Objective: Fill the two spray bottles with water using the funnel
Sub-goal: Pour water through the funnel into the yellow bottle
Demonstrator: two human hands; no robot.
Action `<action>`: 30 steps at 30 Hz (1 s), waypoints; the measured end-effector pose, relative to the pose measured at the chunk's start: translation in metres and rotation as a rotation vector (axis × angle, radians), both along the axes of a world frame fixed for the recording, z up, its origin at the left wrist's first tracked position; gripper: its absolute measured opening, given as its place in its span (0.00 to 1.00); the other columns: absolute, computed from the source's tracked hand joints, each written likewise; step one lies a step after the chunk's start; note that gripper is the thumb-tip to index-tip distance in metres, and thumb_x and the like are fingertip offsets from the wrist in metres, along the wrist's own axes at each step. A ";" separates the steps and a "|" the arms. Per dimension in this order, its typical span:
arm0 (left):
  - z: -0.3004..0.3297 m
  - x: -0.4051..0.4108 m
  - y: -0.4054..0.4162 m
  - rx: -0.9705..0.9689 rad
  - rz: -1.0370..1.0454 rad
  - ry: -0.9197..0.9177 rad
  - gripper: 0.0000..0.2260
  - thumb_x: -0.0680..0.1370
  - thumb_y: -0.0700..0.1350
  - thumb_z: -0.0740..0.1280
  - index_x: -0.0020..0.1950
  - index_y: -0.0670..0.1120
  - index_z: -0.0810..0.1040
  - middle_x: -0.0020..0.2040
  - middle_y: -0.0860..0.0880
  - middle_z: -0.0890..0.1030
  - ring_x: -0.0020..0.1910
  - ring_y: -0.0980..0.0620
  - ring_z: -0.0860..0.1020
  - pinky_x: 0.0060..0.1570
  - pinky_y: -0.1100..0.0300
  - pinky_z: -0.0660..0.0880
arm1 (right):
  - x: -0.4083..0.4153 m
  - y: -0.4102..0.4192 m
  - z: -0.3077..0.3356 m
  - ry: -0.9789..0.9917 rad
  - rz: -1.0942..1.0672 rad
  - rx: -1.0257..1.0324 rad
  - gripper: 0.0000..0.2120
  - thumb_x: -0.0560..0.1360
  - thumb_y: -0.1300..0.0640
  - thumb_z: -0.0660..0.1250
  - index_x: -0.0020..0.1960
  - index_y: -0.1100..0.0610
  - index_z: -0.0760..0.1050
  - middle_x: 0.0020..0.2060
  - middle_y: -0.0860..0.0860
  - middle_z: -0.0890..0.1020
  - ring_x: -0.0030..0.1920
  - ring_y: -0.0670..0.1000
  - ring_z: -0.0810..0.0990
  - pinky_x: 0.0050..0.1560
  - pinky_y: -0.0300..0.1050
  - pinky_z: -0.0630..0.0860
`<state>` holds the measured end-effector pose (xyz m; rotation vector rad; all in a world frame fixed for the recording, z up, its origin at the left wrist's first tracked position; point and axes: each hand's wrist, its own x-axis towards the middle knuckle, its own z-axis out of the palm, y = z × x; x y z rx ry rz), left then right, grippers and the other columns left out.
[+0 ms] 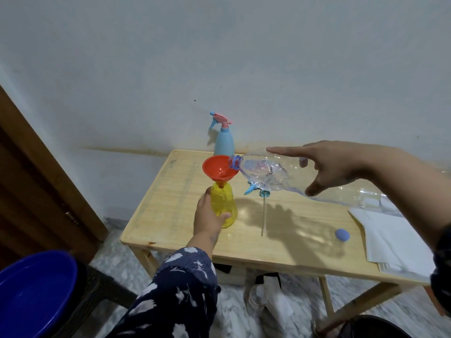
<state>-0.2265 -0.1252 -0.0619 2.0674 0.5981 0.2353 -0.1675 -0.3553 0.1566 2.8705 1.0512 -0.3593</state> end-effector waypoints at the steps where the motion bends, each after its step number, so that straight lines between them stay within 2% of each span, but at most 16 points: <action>1: 0.000 0.000 0.000 0.000 0.001 0.000 0.41 0.71 0.42 0.76 0.78 0.50 0.57 0.72 0.46 0.66 0.70 0.46 0.66 0.66 0.56 0.63 | 0.000 0.000 0.001 0.001 -0.002 -0.002 0.49 0.67 0.51 0.74 0.68 0.22 0.42 0.53 0.47 0.73 0.47 0.48 0.73 0.50 0.43 0.69; 5: 0.002 0.000 -0.001 -0.004 0.001 0.007 0.41 0.71 0.41 0.76 0.78 0.50 0.56 0.72 0.47 0.66 0.71 0.46 0.65 0.67 0.55 0.63 | 0.001 -0.002 0.003 0.001 0.000 -0.007 0.49 0.66 0.51 0.74 0.68 0.22 0.43 0.53 0.47 0.73 0.39 0.40 0.70 0.50 0.43 0.70; 9: 0.003 -0.001 -0.001 -0.009 0.003 0.008 0.41 0.71 0.41 0.76 0.78 0.50 0.56 0.72 0.47 0.66 0.71 0.46 0.65 0.68 0.53 0.63 | 0.001 -0.003 0.004 -0.005 0.006 -0.006 0.49 0.66 0.51 0.75 0.68 0.22 0.43 0.53 0.48 0.73 0.38 0.38 0.69 0.49 0.43 0.69; 18: 0.006 -0.001 -0.003 -0.030 0.006 0.015 0.41 0.71 0.40 0.76 0.78 0.50 0.56 0.73 0.47 0.65 0.71 0.46 0.65 0.68 0.53 0.63 | 0.002 0.000 0.008 -0.017 0.015 -0.017 0.49 0.66 0.51 0.74 0.67 0.21 0.43 0.54 0.48 0.74 0.35 0.39 0.69 0.51 0.44 0.72; 23: 0.007 -0.001 -0.003 -0.024 0.008 0.019 0.41 0.71 0.41 0.76 0.78 0.50 0.56 0.73 0.47 0.66 0.71 0.46 0.65 0.69 0.53 0.63 | 0.002 0.002 0.009 -0.022 0.019 -0.026 0.49 0.65 0.50 0.74 0.65 0.20 0.42 0.54 0.49 0.74 0.38 0.39 0.70 0.48 0.44 0.70; 27: 0.008 -0.002 -0.004 -0.033 0.005 0.018 0.41 0.72 0.40 0.75 0.78 0.50 0.56 0.73 0.48 0.65 0.72 0.46 0.64 0.69 0.54 0.63 | 0.001 0.004 0.012 -0.043 0.018 -0.059 0.50 0.66 0.50 0.74 0.66 0.21 0.41 0.54 0.49 0.74 0.43 0.47 0.71 0.47 0.43 0.68; 30: 0.008 -0.002 -0.004 -0.026 0.001 0.021 0.40 0.72 0.41 0.75 0.78 0.50 0.56 0.73 0.48 0.65 0.72 0.46 0.64 0.69 0.53 0.63 | -0.001 0.004 0.015 -0.050 0.017 -0.068 0.50 0.66 0.50 0.74 0.66 0.21 0.41 0.54 0.49 0.74 0.42 0.45 0.70 0.45 0.43 0.67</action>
